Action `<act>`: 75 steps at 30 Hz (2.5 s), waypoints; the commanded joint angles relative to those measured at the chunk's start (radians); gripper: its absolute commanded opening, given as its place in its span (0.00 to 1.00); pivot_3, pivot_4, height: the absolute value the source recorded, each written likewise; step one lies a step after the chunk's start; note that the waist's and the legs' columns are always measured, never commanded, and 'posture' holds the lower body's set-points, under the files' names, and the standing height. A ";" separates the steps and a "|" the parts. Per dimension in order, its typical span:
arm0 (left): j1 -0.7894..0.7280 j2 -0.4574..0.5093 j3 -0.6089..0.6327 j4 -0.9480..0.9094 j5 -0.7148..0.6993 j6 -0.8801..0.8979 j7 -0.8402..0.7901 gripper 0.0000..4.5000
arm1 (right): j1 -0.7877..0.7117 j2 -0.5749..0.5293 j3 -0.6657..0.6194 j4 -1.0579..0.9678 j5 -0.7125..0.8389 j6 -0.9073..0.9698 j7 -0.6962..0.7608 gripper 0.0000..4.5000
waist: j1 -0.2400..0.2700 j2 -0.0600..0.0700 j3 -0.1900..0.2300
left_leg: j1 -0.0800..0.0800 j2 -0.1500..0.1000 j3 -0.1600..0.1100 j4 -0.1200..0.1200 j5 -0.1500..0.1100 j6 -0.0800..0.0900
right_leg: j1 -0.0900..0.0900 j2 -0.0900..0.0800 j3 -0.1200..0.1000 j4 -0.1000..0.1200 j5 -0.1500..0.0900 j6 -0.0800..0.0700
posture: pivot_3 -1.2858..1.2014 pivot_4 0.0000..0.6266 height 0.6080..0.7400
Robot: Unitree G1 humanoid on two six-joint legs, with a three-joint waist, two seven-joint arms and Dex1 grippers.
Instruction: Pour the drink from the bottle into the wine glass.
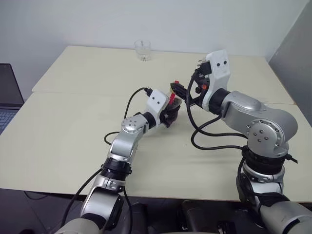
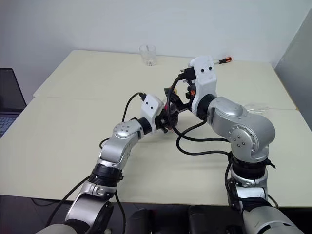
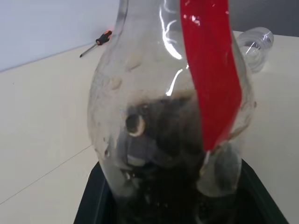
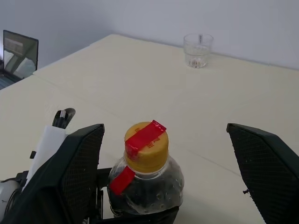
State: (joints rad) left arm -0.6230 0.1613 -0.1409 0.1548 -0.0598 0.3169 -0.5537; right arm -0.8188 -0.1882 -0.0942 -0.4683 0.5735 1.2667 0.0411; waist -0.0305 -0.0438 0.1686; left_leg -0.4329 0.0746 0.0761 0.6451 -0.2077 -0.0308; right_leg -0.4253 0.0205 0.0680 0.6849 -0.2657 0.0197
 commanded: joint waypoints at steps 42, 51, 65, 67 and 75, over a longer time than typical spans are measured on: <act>-0.003 0.134 -0.029 -0.100 -0.329 -0.085 -0.563 0.24 | 0.113 -0.379 -0.329 -0.245 0.576 0.136 0.226 0.86 | -0.003 0.002 0.001 | 0.000 -0.003 -0.015 -0.001 0.000 0.001 | 0.004 0.000 -0.004 -0.003 -0.003 0.004 | 0.52 0.24 1.00; 0.003 0.106 -0.047 -0.083 -0.302 -0.112 -0.551 0.24 | 0.105 -0.401 -0.270 -0.245 0.748 0.061 0.046 1.00 | -0.003 0.002 0.001 | 0.000 -0.008 -0.017 -0.001 0.000 0.001 | 0.004 -0.004 -0.003 -0.003 -0.003 0.004 | 0.52 0.24 1.00; -0.014 0.083 -0.058 -0.052 -0.282 -0.140 -0.557 0.24 | 0.154 -0.428 -0.138 -0.231 0.785 -0.078 -0.134 1.00 | -0.003 0.002 0.001 | -0.001 -0.009 -0.018 -0.001 0.000 0.002 | 0.004 -0.004 -0.002 -0.003 -0.003 0.005 | 0.52 0.24 1.00; -0.019 0.081 -0.056 -0.043 -0.279 -0.146 -0.559 0.24 | 0.156 -0.437 -0.125 -0.229 0.792 -0.093 -0.142 1.00 | -0.003 0.002 0.001 | -0.001 -0.009 -0.018 -0.001 0.000 0.002 | 0.004 -0.004 -0.002 -0.003 -0.003 0.005 | 0.52 0.24 1.00; -0.031 0.075 -0.055 -0.023 -0.271 -0.160 -0.560 0.24 | 0.175 -0.468 -0.064 -0.231 0.794 -0.126 -0.160 1.00 | -0.003 0.002 0.001 | -0.001 -0.009 -0.018 -0.001 0.000 0.002 | 0.004 -0.004 -0.002 -0.004 -0.003 0.005 | 0.52 0.24 1.00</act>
State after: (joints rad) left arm -0.6238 0.2440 -0.1951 0.1466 -0.3280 0.1830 -1.1107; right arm -0.6402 -0.6444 -0.1537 -0.6815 1.3570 1.1740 -0.1150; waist -0.0331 -0.0419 0.1691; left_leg -0.4340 0.0658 0.0582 0.6442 -0.2072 -0.0287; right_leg -0.4209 0.0162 0.0658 0.6812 -0.2687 0.0246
